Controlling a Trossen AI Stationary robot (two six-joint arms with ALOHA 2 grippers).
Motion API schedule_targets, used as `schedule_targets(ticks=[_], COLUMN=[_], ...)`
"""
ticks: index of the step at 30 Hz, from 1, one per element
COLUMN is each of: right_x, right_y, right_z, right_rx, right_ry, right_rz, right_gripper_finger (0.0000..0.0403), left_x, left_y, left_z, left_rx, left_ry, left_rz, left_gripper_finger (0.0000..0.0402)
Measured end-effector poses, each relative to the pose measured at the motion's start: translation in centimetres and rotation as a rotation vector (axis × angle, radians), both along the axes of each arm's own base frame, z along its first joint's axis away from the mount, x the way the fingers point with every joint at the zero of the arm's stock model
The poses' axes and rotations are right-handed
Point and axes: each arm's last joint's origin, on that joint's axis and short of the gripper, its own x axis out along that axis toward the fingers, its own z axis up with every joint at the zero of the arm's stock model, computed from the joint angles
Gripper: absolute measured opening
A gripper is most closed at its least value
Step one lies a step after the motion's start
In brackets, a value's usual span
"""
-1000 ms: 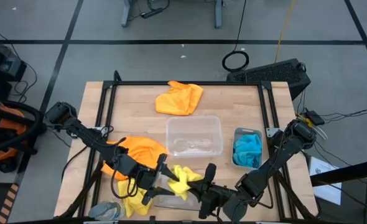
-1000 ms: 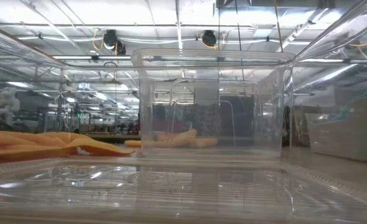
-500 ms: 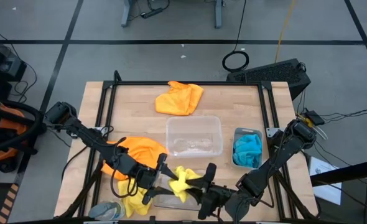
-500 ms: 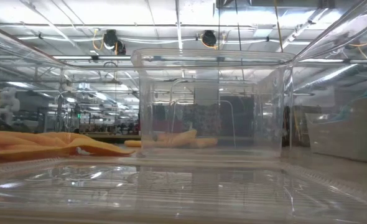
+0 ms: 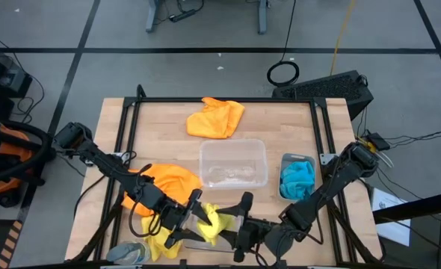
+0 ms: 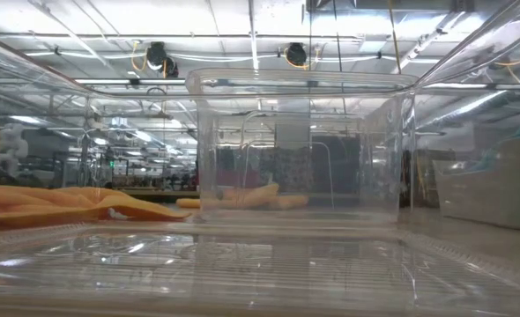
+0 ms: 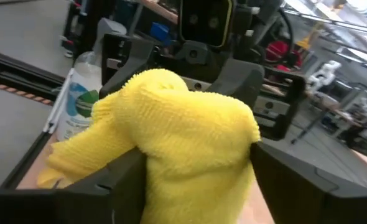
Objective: Sort microfiber towel by color & place in baskets
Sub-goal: Put the right yellow microfiber cloth into the transparent bin
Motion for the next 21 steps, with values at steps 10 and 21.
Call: schedule_targets(ticks=[10,21], right_x=[0.97,0.92], right_y=[-1.00,-1.02], right_z=[-0.36,-0.83], right_rx=[0.092,0.038], right_ry=[0.030,0.084], right_rz=[0.090,0.118], right_gripper_finger=[0.0214,0.0012], left_x=[-0.14,-0.23], left_y=[-0.21,-0.36], left_z=[0.00,0.18], left_rx=[0.004,-0.011], left_ry=[-0.003,-0.018], left_rz=[-0.099,-0.116], left_gripper_finger=[0.0242,0.0242])
